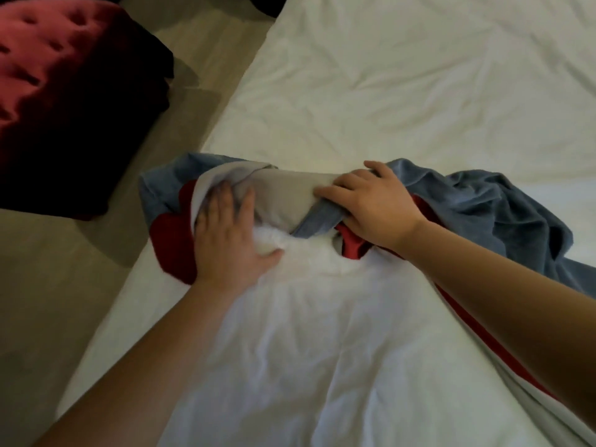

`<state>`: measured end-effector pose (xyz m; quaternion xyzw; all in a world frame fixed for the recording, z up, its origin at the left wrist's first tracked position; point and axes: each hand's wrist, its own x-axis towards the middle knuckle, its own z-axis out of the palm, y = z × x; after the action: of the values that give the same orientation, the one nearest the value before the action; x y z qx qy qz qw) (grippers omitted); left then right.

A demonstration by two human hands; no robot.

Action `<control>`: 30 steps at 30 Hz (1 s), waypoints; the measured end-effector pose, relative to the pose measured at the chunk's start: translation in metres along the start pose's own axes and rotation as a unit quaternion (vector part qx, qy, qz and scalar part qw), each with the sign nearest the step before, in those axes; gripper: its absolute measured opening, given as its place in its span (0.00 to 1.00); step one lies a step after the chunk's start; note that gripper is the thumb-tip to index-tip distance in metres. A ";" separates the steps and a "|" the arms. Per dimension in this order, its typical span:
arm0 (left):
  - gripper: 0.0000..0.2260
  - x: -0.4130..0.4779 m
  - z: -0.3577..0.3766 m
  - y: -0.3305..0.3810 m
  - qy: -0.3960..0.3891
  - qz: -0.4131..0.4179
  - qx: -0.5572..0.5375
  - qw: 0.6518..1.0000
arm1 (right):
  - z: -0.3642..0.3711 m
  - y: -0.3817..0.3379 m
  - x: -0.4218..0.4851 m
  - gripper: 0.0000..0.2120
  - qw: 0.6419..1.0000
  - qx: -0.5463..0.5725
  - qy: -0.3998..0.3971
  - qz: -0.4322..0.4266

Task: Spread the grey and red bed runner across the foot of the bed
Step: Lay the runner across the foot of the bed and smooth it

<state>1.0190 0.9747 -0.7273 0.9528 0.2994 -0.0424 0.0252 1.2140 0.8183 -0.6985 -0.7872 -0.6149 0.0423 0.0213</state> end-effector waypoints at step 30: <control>0.15 0.188 -0.095 -0.015 0.038 0.201 -0.080 0.976 | -0.036 0.010 0.092 0.18 0.898 0.060 0.090 0.427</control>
<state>1.1702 1.1007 -0.6511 0.9893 0.1053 0.0236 0.0984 1.2488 0.9056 -0.6676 -0.9718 -0.2112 0.0136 0.1036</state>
